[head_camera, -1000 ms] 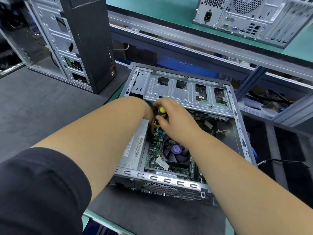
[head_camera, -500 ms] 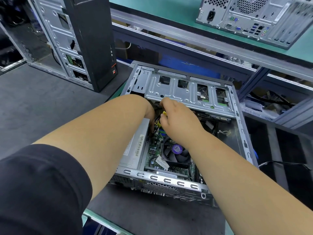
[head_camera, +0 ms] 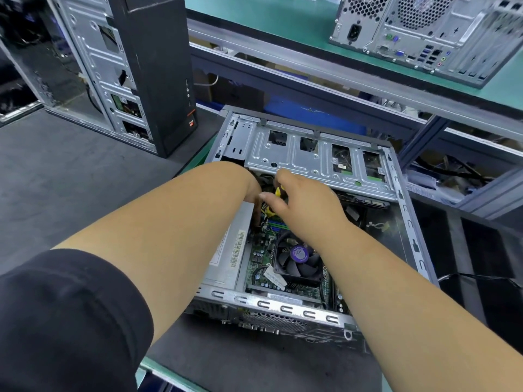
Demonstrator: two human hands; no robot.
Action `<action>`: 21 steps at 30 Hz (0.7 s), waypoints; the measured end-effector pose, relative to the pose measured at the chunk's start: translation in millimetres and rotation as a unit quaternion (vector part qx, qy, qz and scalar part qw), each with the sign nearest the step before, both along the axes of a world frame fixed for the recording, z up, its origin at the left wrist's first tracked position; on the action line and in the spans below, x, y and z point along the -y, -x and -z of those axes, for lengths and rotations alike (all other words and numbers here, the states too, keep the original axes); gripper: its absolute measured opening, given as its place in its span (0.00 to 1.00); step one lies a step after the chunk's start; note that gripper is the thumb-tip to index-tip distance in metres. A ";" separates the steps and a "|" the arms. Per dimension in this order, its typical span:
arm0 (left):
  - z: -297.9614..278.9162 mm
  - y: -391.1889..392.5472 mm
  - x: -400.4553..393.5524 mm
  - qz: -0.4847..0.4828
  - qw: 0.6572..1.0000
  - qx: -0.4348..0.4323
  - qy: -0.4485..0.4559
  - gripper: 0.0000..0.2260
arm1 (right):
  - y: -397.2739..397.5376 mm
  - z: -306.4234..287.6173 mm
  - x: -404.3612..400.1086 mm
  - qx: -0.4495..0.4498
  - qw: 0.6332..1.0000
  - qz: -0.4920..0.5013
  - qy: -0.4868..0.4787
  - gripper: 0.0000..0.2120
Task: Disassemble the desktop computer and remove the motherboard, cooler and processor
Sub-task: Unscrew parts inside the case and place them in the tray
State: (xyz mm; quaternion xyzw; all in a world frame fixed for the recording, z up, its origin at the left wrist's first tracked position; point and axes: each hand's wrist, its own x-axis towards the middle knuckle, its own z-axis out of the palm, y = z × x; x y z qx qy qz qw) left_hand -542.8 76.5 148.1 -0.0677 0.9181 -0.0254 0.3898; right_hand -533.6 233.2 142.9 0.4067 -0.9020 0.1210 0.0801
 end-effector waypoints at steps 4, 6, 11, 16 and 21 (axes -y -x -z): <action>6.6 1.2 3.0 -0.011 1.000 0.008 0.006 0.08 | -1.9 3.3 0.6 0.075 0.995 -0.047 0.044 0.11; 5.8 2.2 4.8 -0.013 1.000 0.005 0.004 0.08 | -3.6 2.2 0.1 0.092 0.992 -0.062 0.056 0.12; 2.1 3.0 5.5 -0.011 0.999 0.018 0.033 0.10 | -1.4 2.7 0.8 0.073 0.995 -0.036 0.050 0.12; 4.0 4.8 4.5 -0.008 0.999 0.026 0.031 0.11 | 0.5 5.4 -1.8 0.092 0.992 -0.020 0.085 0.15; 11.3 8.7 6.5 0.000 1.000 0.018 0.026 0.12 | 2.8 4.8 -1.8 0.083 0.991 -0.015 0.100 0.12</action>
